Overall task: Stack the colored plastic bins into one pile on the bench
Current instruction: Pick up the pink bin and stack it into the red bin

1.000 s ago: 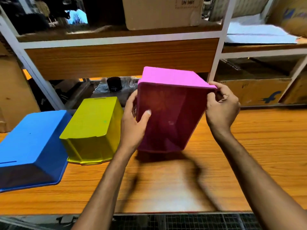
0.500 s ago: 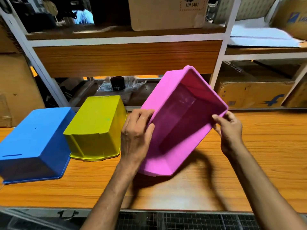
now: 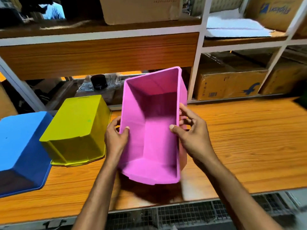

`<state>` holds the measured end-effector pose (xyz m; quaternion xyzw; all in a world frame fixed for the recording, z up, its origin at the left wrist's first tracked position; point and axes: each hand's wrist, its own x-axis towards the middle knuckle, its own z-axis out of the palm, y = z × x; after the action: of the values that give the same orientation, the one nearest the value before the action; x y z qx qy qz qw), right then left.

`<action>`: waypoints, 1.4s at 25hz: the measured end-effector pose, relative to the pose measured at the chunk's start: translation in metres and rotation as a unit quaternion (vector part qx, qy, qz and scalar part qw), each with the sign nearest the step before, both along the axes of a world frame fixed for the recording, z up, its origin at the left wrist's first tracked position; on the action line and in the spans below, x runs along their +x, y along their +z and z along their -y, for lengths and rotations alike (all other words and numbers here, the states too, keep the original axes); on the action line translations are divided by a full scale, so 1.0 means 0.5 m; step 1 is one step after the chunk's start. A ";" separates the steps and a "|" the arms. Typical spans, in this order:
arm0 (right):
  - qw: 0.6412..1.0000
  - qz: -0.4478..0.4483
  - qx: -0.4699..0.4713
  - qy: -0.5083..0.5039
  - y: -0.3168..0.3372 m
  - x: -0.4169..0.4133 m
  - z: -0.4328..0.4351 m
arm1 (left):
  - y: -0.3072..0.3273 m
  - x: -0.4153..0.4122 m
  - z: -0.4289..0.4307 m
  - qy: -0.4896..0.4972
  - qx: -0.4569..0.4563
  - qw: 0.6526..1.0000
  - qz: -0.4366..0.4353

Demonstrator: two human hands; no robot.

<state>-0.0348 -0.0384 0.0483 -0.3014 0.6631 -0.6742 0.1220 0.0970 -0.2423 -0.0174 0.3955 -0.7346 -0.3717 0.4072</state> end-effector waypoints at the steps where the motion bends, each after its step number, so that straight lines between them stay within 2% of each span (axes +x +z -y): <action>1: 0.999 -0.031 0.003 -0.017 0.005 0.020 0.014 | -0.011 -0.007 -0.002 -0.021 0.048 0.999 0.003; 4: 0.991 -0.120 0.031 -0.040 0.001 0.055 0.036 | -0.033 -0.024 -0.018 -0.084 0.160 0.983 -0.015; 7: 0.982 -0.157 0.088 -0.062 0.011 0.032 0.030 | -0.032 -0.021 -0.026 -0.086 0.192 0.977 -0.033; 9: 0.979 -0.147 0.122 -0.066 0.019 -0.010 0.026 | -0.025 -0.017 -0.023 -0.091 0.183 0.978 -0.037; 12: 0.985 -0.087 0.138 -0.054 0.022 -0.077 0.017 | -0.003 -0.014 -0.018 -0.091 0.153 0.983 -0.041; 15: 0.995 0.048 0.083 -0.037 0.024 -0.114 0.008 | 0.024 -0.016 -0.010 -0.121 0.180 0.976 -0.032; 19: 0.960 0.256 0.115 0.013 0.043 -0.155 -0.012 | 0.077 -0.015 0.002 -0.155 0.272 0.950 0.013; 22: 0.925 0.363 0.109 0.034 0.054 -0.162 -0.028 | 0.116 -0.013 -0.004 -0.153 0.326 0.932 0.038; 29: 0.903 0.403 0.121 0.083 0.042 -0.150 -0.078 | 0.121 0.017 -0.060 -0.118 0.377 0.919 0.009; 32: 0.909 0.384 0.130 0.099 0.024 -0.155 -0.103 | 0.113 0.036 -0.087 -0.136 0.387 0.912 -0.015; 35: 0.918 0.347 0.147 0.126 -0.006 -0.163 -0.127 | 0.088 0.061 -0.117 -0.145 0.368 0.918 -0.001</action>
<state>-0.1162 0.0253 0.0455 -0.1083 0.6272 -0.6108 0.4710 0.1274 -0.1839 0.0264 0.4065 -0.5944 -0.6713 0.1756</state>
